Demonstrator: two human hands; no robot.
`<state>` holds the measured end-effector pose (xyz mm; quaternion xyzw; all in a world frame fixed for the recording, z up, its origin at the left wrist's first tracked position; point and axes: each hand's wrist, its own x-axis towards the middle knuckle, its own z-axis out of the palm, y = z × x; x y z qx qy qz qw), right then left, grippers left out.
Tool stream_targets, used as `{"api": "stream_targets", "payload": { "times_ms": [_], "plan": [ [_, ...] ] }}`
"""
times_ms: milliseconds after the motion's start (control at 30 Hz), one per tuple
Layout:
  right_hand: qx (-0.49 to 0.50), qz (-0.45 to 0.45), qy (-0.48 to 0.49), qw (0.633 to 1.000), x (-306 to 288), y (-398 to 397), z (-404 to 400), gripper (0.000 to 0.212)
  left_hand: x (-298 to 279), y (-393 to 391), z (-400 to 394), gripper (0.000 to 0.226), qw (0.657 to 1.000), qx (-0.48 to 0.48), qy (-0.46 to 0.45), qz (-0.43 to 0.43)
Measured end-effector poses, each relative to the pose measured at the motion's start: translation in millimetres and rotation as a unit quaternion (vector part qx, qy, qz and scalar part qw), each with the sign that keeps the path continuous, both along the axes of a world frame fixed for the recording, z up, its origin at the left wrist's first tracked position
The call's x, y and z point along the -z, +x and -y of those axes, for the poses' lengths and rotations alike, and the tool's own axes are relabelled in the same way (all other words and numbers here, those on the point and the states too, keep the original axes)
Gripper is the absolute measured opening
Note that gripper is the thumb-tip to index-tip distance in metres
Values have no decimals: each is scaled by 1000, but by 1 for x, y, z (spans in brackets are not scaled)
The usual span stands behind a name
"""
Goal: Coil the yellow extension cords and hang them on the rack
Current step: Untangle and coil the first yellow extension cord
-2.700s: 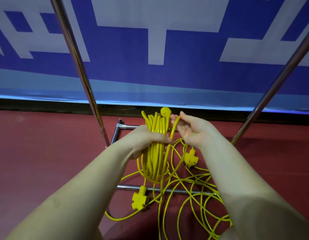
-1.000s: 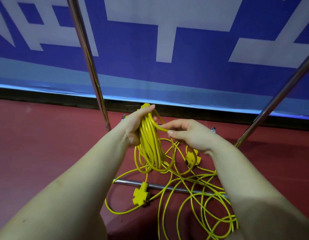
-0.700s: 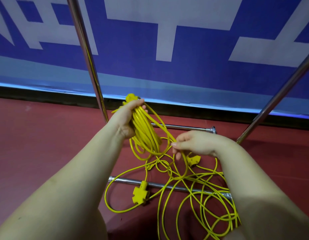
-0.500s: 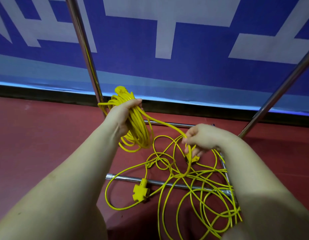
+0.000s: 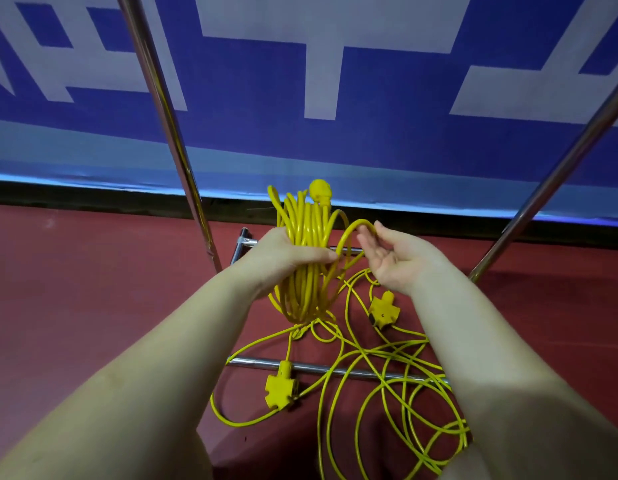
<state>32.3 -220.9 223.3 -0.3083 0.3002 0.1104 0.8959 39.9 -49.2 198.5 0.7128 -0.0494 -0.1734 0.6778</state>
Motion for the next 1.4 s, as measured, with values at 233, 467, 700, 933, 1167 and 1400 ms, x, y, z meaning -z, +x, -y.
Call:
{"api": "stream_targets", "payload": {
  "times_ms": [233, 467, 700, 933, 1167, 1400],
  "plan": [
    [-44, 46, -48, 997, -7, -1, 2, 21, 2, 3, 8, 12, 997, -39, -49, -41],
    [-301, 152, -555, 760, 4, -13, -13, 35, 7, 13, 6, 8, 968, -162, -141, -132],
    [-318, 249, -567, 718, 19, -13, -19, 9, 3, 13, 3, 12, 959, -173, -165, -154],
    [-418, 256, -609, 623, 16, -11, -13, 9, 2, 20, -3, 11, 946, -200, -190, -170],
    [-537, 186, -622, 538, 30, -14, -4, 4, -4, 20, -10, 19, 927, -225, -218, -206],
    [-571, 171, -609, 523, 39, -9, 3, 11, -2, 28, -19, 44, 927, -224, -239, -183]
  ]
}}
